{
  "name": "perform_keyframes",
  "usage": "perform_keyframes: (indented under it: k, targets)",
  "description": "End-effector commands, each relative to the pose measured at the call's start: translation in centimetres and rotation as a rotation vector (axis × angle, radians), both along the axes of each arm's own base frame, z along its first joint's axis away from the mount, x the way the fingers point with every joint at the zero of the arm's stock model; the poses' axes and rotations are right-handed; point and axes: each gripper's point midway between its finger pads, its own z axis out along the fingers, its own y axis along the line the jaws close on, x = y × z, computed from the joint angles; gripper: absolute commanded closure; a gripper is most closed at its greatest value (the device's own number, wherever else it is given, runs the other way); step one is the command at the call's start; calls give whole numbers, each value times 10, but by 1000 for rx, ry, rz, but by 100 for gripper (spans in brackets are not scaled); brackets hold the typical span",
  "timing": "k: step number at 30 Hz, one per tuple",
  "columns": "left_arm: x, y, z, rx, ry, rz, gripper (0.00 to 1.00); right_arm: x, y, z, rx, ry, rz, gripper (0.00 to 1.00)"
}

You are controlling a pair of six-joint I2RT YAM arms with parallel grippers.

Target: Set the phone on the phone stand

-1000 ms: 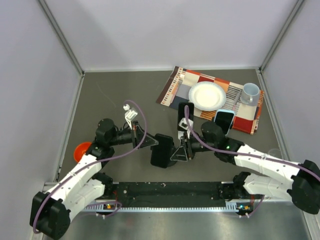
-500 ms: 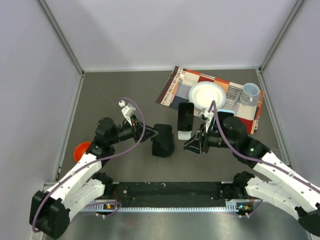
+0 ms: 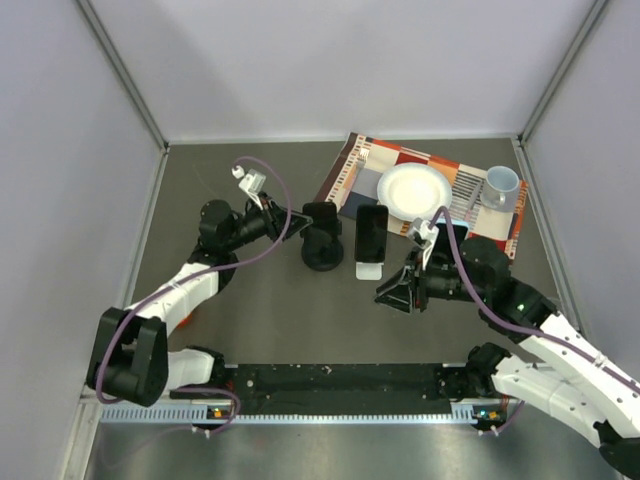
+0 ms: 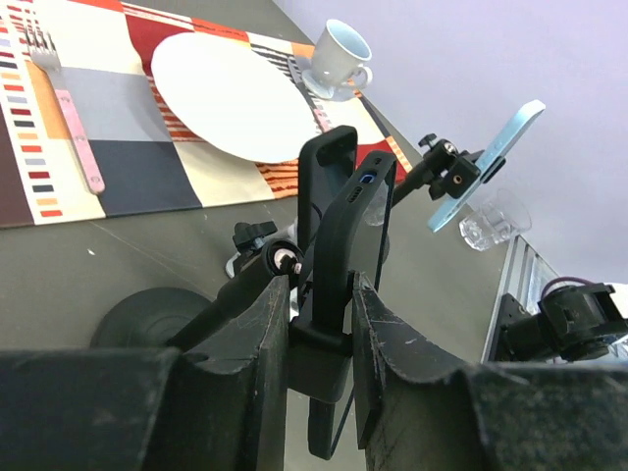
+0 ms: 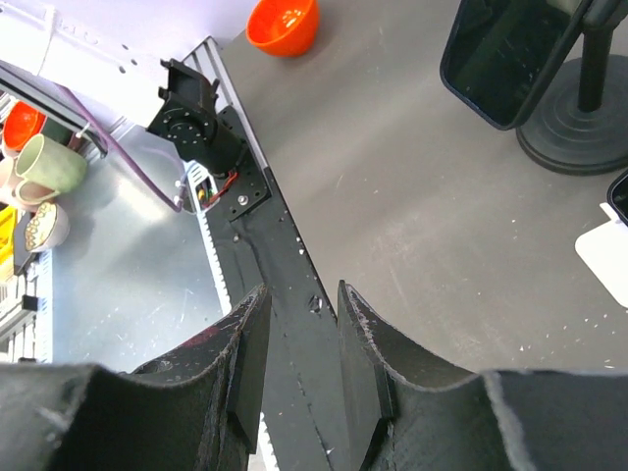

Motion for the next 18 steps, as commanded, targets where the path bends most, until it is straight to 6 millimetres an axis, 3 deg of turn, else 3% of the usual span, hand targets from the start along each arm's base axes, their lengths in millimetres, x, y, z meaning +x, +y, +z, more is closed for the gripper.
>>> perform_keyframes:
  k: [1,4,8,10,11,15,18]
  targets:
    - [3,0,60,-73,-230,-49,100,0,-4,28,47,-72,-5,66]
    - [10,3,50,-64,-179,-56,96,0,-3,31,48,-75,1,66]
    - [17,7,42,-76,-112,-81,73,-1,-3,37,56,-83,3,66]
    - [14,10,44,-104,-96,-87,50,-2,-4,39,57,-88,3,66]
    - [9,13,42,-114,-99,-81,29,-1,-4,39,56,-87,-2,66]
    - [2,22,44,-97,-102,-29,22,-2,-6,43,60,-95,-6,66]
    - [-10,25,62,-86,-150,-26,16,-2,-7,44,57,-94,-12,66]
